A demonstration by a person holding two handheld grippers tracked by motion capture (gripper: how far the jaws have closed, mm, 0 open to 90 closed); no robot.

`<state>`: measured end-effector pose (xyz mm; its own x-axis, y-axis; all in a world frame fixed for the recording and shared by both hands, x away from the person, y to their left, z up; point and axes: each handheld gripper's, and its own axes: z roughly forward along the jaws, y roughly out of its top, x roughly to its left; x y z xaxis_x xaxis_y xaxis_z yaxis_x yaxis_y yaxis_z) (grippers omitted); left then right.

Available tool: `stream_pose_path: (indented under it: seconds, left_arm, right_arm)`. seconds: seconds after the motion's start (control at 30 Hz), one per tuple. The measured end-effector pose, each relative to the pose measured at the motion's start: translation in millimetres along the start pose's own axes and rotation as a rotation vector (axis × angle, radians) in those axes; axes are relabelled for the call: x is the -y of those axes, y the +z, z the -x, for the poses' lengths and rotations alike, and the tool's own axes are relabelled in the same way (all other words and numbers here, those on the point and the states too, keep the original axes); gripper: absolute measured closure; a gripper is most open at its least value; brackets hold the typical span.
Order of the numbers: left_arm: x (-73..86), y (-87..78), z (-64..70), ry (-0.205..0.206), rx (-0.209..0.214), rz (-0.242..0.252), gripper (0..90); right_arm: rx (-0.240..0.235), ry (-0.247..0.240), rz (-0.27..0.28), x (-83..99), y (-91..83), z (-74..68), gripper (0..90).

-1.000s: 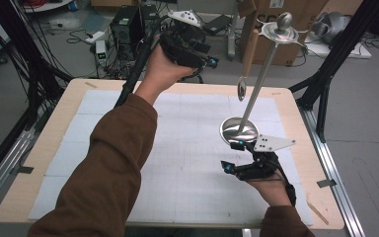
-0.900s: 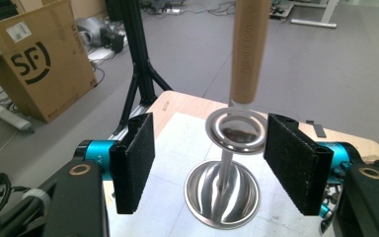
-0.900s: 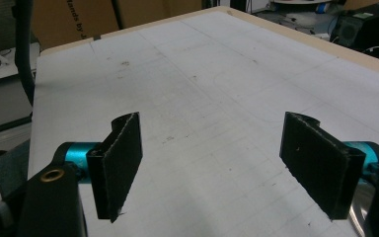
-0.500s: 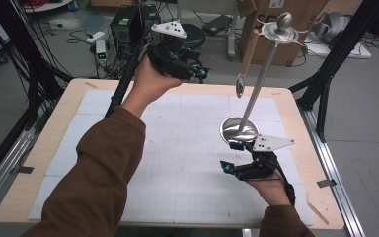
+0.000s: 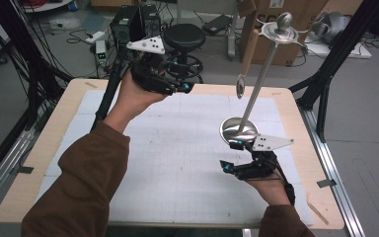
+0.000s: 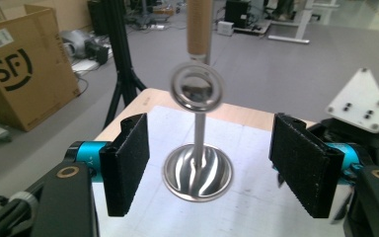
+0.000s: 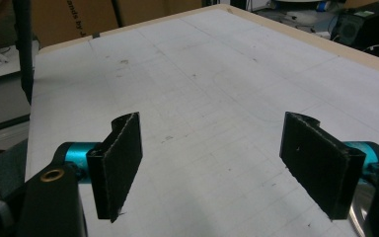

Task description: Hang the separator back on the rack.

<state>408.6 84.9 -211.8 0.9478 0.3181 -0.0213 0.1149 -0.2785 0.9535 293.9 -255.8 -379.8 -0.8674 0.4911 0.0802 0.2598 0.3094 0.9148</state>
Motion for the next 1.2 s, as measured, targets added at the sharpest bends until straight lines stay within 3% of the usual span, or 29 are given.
stream_pose_path:
  seconds: [0.3,0.57,0.87,1.2]
  left_arm:
    - [22.8,-15.1,6.4,-0.012,0.026,0.013,32.1]
    - [44.6,-25.9,7.9,-0.038,0.016,0.018,31.2]
    - [58.2,-34.1,13.2,-0.025,0.021,0.010,30.1]
    - [78.9,-50.9,17.4,-0.040,0.014,0.012,27.1]
  right_arm:
    - [-0.004,-0.001,-0.004,-1.8,1.9,-0.9,23.4]
    - [0.001,-0.005,0.000,-1.7,2.0,0.9,23.4]
    - [-0.002,-0.004,-0.005,-1.8,2.4,0.7,23.5]
    - [0.004,-0.010,-0.008,-2.3,2.6,0.4,23.5]
